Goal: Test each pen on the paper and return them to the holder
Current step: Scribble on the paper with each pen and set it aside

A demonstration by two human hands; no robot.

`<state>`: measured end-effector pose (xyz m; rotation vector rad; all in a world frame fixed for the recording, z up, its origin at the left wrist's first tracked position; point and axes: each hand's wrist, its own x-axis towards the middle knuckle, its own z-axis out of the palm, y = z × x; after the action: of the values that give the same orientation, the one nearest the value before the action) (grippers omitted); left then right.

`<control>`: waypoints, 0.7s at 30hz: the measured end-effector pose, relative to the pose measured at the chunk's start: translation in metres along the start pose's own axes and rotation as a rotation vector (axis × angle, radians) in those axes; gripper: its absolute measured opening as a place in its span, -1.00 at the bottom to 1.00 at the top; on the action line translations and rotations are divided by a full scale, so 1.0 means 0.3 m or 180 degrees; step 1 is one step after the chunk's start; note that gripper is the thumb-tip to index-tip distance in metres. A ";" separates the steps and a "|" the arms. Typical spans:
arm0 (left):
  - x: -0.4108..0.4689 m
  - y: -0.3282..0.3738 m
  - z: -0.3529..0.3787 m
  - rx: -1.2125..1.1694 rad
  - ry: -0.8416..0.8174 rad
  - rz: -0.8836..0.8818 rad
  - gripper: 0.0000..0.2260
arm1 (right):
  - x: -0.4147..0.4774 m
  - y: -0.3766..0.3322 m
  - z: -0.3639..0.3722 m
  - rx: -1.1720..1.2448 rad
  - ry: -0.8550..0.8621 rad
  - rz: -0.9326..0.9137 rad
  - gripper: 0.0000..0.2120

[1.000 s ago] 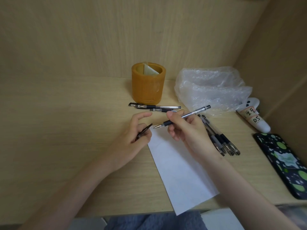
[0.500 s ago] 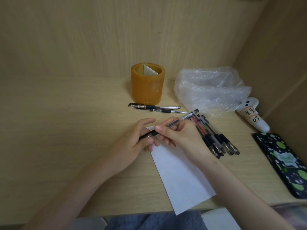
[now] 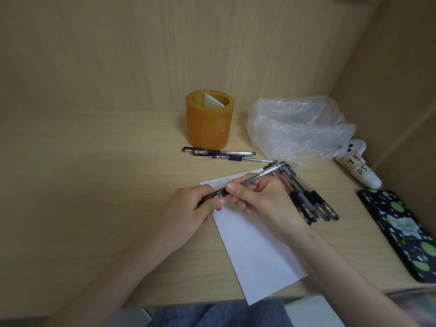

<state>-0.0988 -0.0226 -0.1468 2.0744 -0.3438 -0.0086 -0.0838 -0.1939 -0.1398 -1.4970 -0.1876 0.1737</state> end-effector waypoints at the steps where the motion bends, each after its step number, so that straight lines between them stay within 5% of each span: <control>1: 0.000 0.002 0.004 -0.0043 -0.0011 -0.0020 -0.81 | 0.000 0.005 0.001 -0.0006 0.0013 0.0014 -0.84; 6: 0.034 0.059 0.013 -0.0056 -0.0449 -0.0134 -0.66 | 0.038 -0.014 0.024 -0.0463 0.0528 0.0422 -0.72; 8: 0.065 0.054 -0.009 0.0463 -0.0343 -0.0143 -0.56 | 0.054 -0.049 -0.019 -0.1587 0.0837 0.0210 -0.76; 14: 0.188 -0.051 -0.055 0.1369 0.0415 0.0265 -0.87 | 0.010 -0.072 -0.126 -0.4516 0.0801 0.0187 -0.77; 21: 0.321 -0.090 0.006 0.2143 0.0429 0.1008 -0.77 | -0.014 -0.053 -0.145 -0.5104 0.0851 0.0001 -0.63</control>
<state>-0.0002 -0.0354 -0.1577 2.6346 -0.6546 0.4958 -0.0780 -0.2383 -0.1269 -3.0832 -0.0872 -0.2717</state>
